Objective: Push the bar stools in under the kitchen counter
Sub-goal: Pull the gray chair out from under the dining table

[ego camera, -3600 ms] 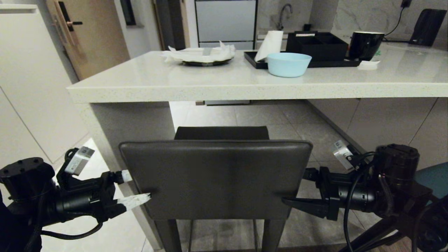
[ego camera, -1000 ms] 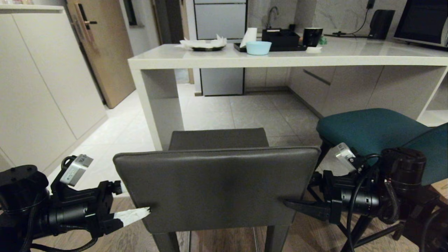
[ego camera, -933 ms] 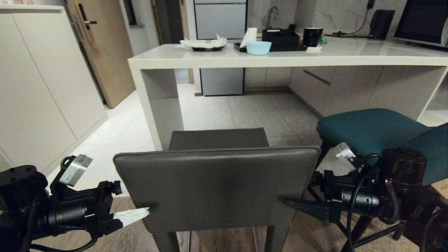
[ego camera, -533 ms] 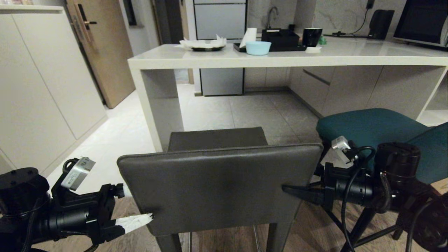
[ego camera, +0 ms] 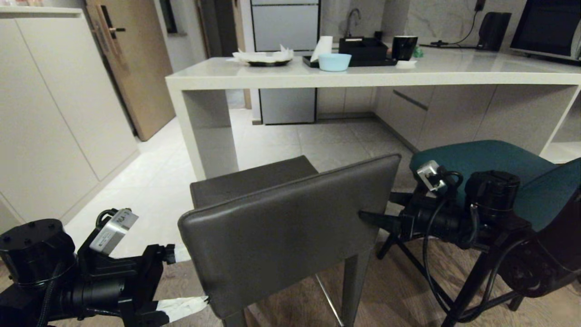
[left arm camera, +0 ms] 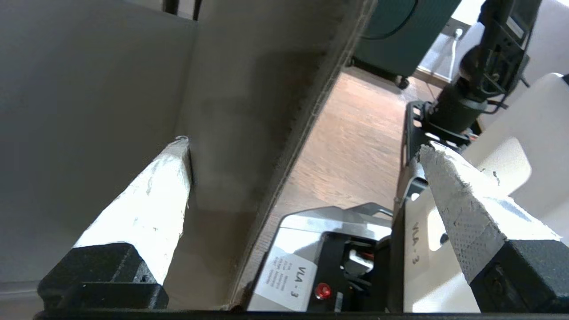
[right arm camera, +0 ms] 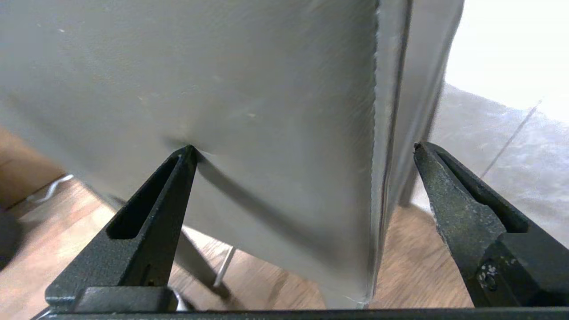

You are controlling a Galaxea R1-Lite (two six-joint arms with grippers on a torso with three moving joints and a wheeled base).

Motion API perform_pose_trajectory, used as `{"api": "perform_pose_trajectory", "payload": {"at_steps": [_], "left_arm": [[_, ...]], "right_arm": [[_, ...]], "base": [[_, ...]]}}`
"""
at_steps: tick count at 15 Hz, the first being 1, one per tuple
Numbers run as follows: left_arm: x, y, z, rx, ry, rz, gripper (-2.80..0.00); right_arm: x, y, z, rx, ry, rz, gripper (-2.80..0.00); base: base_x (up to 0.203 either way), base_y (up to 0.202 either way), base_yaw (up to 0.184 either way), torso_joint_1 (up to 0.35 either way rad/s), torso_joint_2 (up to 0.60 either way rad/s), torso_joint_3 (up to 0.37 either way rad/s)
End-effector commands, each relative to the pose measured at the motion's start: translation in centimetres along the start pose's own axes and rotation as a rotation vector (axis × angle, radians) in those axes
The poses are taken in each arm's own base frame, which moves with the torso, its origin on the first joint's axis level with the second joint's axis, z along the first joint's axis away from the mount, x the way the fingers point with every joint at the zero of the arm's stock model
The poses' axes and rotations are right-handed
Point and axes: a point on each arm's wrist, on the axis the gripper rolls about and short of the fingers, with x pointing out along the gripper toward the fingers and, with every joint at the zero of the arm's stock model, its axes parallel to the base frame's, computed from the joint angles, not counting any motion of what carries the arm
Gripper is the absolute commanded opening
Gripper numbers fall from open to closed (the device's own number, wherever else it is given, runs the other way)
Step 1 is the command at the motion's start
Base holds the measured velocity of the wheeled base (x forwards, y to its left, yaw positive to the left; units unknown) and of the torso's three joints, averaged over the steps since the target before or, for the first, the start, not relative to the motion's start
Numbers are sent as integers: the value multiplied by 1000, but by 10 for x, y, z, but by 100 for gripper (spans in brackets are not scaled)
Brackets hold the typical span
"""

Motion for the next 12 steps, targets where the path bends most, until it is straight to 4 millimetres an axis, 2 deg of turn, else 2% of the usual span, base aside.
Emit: {"api": "perform_pose_trajectory", "payload": {"at_steps": [1, 7, 10, 12], "left_arm": [[-1, 1, 1, 10, -5, 4, 0], [-1, 4, 2, 9, -13, 71, 0], [-6, 4, 4, 14, -22, 103, 0], [-20, 8, 3, 1, -36, 173, 0]], "right_arm": [[6, -6, -4, 0, 1, -24, 0], [8, -8, 0, -7, -12, -28, 0], [0, 1, 6, -19, -23, -20, 0], [-14, 14, 14, -32, -37, -15, 0]], "base": [[0, 0, 0, 0, 0, 0], [0, 0, 0, 0, 0, 0], [0, 0, 0, 0, 0, 0], [0, 0, 0, 0, 0, 0]]}}
